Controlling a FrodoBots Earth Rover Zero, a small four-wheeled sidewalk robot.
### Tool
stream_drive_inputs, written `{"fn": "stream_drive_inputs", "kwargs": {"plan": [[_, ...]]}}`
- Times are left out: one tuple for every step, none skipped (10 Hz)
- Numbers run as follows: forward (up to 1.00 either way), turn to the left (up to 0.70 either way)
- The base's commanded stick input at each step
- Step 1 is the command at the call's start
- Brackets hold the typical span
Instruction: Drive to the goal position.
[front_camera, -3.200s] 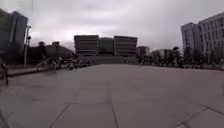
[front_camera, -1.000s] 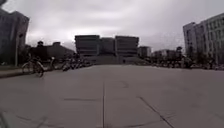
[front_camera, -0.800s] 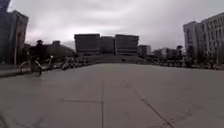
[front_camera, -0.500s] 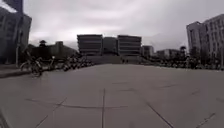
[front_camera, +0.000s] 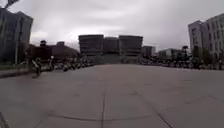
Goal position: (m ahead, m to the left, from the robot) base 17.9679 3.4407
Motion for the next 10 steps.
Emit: {"fn": "stream_drive_inputs", "kwargs": {"plan": [[0.70,0.00],[0.70,0.00],[0.70,0.00],[0.70,0.00],[0.70,0.00],[0.70,0.00],[0.70,0.00],[0.70,0.00],[0.70,0.00],[0.70,0.00]]}}
